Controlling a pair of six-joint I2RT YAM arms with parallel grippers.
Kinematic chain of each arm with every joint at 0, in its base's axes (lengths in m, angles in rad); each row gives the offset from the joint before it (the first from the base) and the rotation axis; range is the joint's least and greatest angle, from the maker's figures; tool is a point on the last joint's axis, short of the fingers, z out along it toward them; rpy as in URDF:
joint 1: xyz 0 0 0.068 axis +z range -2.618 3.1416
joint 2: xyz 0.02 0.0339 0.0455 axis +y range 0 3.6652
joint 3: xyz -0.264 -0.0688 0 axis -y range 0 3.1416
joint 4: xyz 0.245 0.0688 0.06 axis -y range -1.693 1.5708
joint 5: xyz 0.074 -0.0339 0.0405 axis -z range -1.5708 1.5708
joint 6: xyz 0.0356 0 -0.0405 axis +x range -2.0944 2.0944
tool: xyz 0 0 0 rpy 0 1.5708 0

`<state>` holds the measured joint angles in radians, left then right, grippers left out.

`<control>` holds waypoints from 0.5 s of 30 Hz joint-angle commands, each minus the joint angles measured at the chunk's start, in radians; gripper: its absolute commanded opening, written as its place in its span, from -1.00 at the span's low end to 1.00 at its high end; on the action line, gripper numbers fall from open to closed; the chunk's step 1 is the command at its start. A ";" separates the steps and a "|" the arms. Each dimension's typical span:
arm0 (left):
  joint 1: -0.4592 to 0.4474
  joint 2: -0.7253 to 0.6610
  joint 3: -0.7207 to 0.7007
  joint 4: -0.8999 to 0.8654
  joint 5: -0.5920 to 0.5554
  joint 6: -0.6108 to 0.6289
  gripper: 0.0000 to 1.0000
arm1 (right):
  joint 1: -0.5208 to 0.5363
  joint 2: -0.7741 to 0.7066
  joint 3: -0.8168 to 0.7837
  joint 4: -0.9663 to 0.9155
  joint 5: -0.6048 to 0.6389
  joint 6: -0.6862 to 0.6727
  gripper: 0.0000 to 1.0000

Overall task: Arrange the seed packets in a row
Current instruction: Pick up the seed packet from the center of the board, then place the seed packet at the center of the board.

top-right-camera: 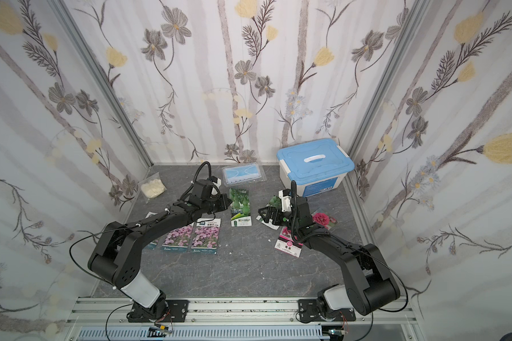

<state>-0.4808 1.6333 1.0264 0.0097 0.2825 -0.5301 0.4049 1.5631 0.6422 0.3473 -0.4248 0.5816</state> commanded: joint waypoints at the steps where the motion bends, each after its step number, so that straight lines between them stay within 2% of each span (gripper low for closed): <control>1: -0.013 -0.033 -0.015 -0.085 0.030 0.027 -1.00 | 0.001 -0.008 -0.002 0.027 -0.011 -0.019 0.99; 6: -0.054 -0.065 -0.053 -0.145 0.025 0.027 -1.00 | 0.001 -0.011 -0.010 0.025 -0.001 -0.019 0.99; 15: -0.091 -0.095 -0.177 -0.136 -0.027 -0.047 -1.00 | 0.002 -0.003 -0.011 0.025 0.000 -0.016 0.99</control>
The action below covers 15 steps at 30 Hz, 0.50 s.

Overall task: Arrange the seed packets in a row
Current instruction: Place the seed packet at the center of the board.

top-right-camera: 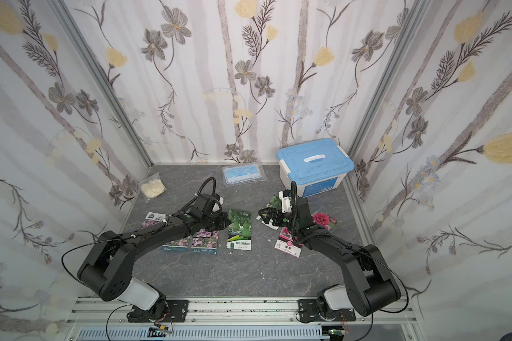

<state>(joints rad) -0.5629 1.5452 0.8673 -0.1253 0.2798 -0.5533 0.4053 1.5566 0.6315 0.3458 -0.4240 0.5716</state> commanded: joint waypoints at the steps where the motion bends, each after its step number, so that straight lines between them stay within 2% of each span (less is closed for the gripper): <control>1: -0.015 -0.005 -0.027 -0.001 -0.034 -0.034 -1.00 | 0.002 0.003 -0.001 0.025 -0.001 -0.006 0.99; 8: -0.024 0.045 -0.023 -0.027 -0.067 -0.048 -1.00 | 0.010 0.001 -0.018 0.033 0.003 -0.003 0.99; 15: -0.023 0.112 0.036 -0.105 -0.127 -0.004 -1.00 | 0.024 0.005 -0.024 0.039 0.004 0.000 0.99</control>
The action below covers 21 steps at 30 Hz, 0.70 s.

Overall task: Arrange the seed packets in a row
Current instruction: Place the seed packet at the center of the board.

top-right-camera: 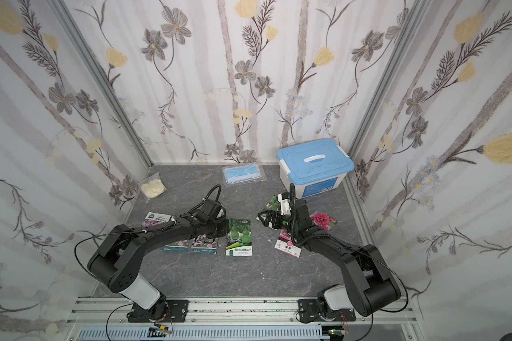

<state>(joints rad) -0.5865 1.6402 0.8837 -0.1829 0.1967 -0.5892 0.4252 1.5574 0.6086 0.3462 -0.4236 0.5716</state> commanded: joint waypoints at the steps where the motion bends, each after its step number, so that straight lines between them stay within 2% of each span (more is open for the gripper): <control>1: 0.000 0.022 0.024 -0.052 -0.045 0.041 -1.00 | 0.005 0.006 -0.001 0.041 0.004 0.000 0.99; 19: 0.017 0.052 0.064 -0.107 -0.059 0.104 -1.00 | 0.025 0.028 0.003 0.055 0.007 0.009 0.99; 21: 0.018 0.049 0.067 -0.111 -0.061 0.104 -0.93 | 0.024 0.027 0.004 0.053 0.009 0.007 0.99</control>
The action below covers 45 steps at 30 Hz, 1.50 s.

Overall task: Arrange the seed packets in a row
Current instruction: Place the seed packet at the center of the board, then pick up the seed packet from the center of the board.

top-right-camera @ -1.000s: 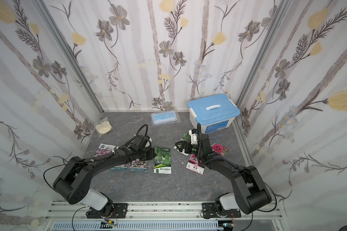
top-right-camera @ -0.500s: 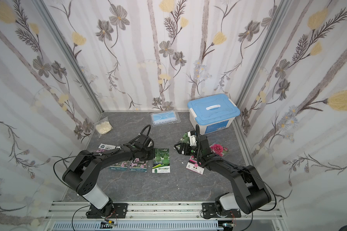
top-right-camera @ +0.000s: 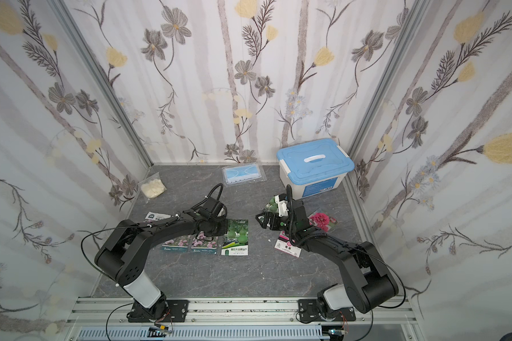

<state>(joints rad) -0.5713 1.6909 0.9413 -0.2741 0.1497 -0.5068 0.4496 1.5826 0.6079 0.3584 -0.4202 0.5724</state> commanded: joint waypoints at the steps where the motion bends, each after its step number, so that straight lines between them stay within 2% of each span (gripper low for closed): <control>1: 0.004 -0.003 0.013 -0.023 -0.015 0.022 -0.85 | 0.000 0.003 0.004 0.040 0.005 0.007 0.99; 15: 0.013 -0.074 0.070 -0.126 -0.088 0.043 -0.04 | -0.004 -0.017 0.015 0.005 0.040 -0.007 0.99; 19: 0.010 -0.087 0.139 -0.112 -0.043 0.058 0.21 | -0.031 -0.001 0.061 -0.052 0.056 -0.019 0.99; 23: 0.005 0.010 0.250 -0.058 0.053 0.060 0.36 | -0.064 0.083 0.123 -0.101 0.063 -0.016 0.99; 32: -0.020 0.256 0.451 0.078 0.203 0.059 0.39 | -0.100 0.244 0.216 -0.114 0.024 0.022 0.99; 45: -0.026 0.437 0.598 0.104 0.268 0.078 0.38 | -0.141 0.332 0.183 -0.091 0.015 0.066 0.99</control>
<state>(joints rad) -0.5953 2.1059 1.5158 -0.1871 0.3935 -0.4515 0.3115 1.9007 0.7994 0.2527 -0.4019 0.6178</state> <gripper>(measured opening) 0.692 0.994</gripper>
